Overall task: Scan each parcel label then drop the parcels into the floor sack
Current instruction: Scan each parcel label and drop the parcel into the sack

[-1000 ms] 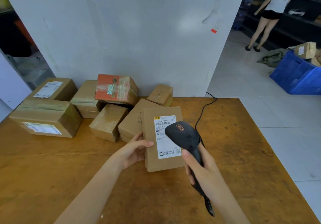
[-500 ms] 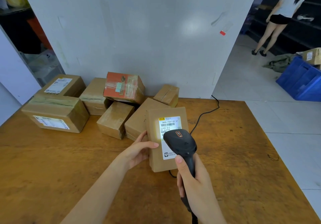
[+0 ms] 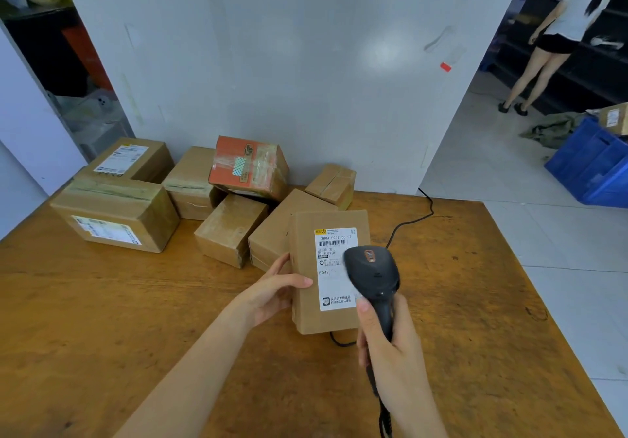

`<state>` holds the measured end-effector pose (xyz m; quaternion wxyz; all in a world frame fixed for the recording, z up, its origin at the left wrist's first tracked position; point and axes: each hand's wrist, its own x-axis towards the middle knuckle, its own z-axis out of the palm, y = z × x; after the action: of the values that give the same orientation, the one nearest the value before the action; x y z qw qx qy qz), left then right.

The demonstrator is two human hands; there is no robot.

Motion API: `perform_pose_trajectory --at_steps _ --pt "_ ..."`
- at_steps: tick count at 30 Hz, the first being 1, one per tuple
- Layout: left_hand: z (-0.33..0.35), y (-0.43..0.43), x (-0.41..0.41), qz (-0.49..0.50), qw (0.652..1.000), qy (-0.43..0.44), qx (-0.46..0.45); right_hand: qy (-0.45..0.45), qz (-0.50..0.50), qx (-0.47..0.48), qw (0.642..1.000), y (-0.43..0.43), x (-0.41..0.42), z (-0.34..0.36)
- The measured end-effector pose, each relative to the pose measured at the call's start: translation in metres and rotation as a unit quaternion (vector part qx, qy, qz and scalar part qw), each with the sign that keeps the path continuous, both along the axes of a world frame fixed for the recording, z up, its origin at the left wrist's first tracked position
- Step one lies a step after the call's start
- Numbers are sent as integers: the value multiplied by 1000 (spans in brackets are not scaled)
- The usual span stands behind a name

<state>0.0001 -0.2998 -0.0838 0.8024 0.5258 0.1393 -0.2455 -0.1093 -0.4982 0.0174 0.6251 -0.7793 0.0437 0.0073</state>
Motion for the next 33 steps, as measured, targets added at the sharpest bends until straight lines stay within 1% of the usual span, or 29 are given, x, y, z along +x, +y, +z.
perform_pose_trajectory --at_steps 3,6,8,10,12,16,18,23,24,25,26,29,31,32,33 --pt "0 10 -3 8 1000 -4 -5 -8 -55 -68 996 -21 16 -24" --pt "3 20 -10 17 1000 -8 -5 23 -79 -113 990 -40 39 -61" --pt "5 26 -15 36 999 -4 -2 52 -89 -182 978 -46 51 -86" --pt "7 32 -21 54 999 6 -2 81 -81 -276 954 -45 59 -108" --pt "10 39 -28 65 998 13 -5 99 -50 -361 926 -39 64 -126" --pt "17 59 -48 88 996 28 -8 123 20 -504 854 -18 63 -142" --pt "18 71 -60 105 994 34 -11 148 22 -535 831 -10 60 -145" --pt "22 106 -87 156 987 44 -16 226 -34 -546 806 12 57 -131" --pt "23 113 -92 162 986 43 -15 229 -49 -541 808 19 54 -124" --pt "24 120 -97 166 985 41 -14 216 -65 -526 820 27 51 -116" --pt "26 128 -101 170 985 39 -14 186 -75 -503 841 37 47 -109" --pt "31 154 -117 173 985 27 -12 42 -72 -436 896 76 35 -82" --pt "35 173 -129 163 987 14 -4 -33 -30 -333 942 110 27 -60" --pt "38 183 -137 158 987 9 -1 -52 14 -263 963 130 21 -49" --pt "41 193 -146 157 988 6 0 -61 62 -205 975 150 14 -39"
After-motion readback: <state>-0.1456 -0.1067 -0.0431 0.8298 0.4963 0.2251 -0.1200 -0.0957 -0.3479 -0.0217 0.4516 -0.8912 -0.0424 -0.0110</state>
